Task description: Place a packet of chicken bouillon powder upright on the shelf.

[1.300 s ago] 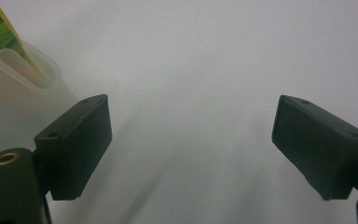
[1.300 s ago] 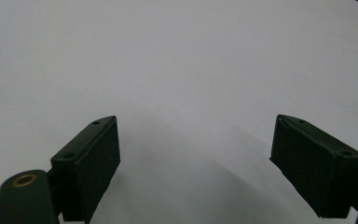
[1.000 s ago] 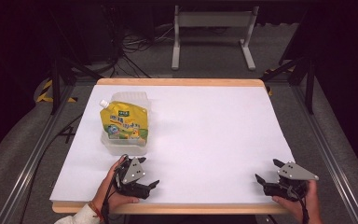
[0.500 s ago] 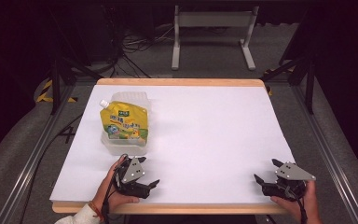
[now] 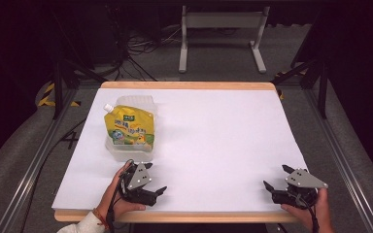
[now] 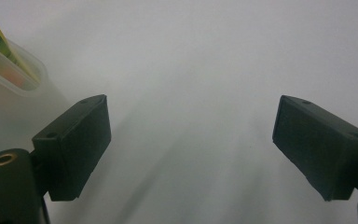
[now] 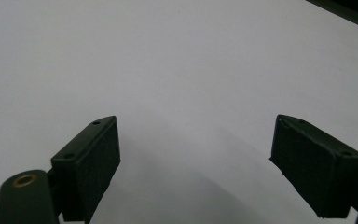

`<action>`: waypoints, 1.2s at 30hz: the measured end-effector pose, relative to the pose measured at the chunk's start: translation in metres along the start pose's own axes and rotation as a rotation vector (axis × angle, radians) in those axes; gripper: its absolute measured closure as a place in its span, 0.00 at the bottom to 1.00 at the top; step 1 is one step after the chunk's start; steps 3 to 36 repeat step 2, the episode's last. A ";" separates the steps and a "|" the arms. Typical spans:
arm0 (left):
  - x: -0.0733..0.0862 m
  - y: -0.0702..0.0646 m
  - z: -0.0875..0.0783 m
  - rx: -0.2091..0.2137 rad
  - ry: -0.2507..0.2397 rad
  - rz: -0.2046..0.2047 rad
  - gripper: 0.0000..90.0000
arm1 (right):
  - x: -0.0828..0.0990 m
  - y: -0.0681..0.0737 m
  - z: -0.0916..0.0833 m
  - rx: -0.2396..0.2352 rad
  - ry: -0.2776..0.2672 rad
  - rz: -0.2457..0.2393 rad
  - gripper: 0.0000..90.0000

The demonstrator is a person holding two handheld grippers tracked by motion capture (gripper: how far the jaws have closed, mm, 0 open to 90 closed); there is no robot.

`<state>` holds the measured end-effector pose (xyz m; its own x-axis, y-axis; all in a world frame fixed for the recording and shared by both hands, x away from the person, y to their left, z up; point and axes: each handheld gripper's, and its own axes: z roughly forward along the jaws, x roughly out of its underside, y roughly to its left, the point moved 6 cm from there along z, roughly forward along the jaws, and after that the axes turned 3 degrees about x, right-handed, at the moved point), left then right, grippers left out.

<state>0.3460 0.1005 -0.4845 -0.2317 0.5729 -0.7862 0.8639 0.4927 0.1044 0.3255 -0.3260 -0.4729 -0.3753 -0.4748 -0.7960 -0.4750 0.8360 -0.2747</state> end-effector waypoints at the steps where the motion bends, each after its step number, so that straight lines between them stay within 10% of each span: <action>1: 0.000 0.000 0.000 0.000 0.001 -0.003 0.13 | -0.001 0.000 0.000 0.002 -0.002 0.002 0.18; 36: 0.001 0.000 0.000 0.003 0.001 -0.007 0.13 | -0.001 0.000 0.000 0.003 -0.005 0.001 0.18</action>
